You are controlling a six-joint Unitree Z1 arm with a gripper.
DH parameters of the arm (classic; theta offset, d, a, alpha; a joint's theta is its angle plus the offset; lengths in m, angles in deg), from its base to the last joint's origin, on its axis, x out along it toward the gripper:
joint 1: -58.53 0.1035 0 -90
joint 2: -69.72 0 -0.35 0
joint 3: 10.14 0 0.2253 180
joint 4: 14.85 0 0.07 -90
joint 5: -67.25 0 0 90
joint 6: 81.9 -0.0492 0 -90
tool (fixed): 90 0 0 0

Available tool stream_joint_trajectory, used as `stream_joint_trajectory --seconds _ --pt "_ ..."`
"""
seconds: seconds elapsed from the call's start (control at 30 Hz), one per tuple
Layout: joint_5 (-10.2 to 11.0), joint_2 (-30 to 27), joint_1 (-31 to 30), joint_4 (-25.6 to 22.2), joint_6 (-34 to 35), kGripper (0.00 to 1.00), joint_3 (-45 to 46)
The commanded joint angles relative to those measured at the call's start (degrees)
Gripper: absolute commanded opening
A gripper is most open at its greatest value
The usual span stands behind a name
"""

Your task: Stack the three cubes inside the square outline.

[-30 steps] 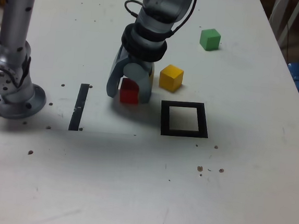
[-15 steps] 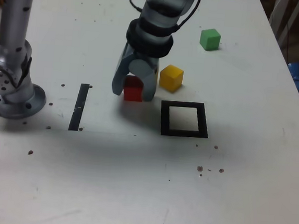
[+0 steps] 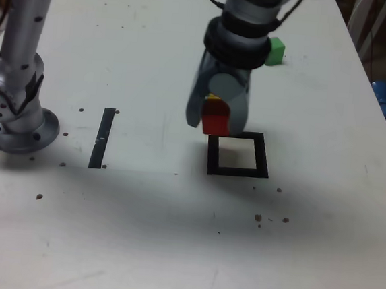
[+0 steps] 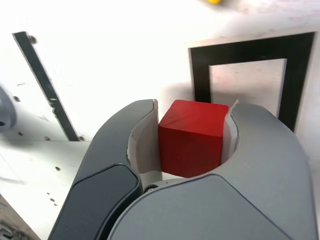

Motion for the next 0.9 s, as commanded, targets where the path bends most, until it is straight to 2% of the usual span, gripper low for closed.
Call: stream_joint_trajectory --seconds 0.0,0.37,0.7,0.77,0.8,0.83,0.87 --pt "-0.2 1.42 -0.12 -0.53 0.0 0.29 -1.28" --pt "-0.45 7.27 -0.12 -0.1 -0.48 0.29 -4.42" --pt "-0.88 9.54 -0.12 0.04 -0.81 0.3 -5.61" --pt "-0.94 9.89 -0.12 0.08 -0.94 0.36 -5.68" --pt "-1.01 10.13 -0.12 0.19 -1.13 0.48 -5.69" --pt "-1.04 10.24 -0.12 0.29 -1.24 0.54 -5.67" --pt "-1.11 10.43 -0.12 0.53 -1.44 0.68 -5.6"
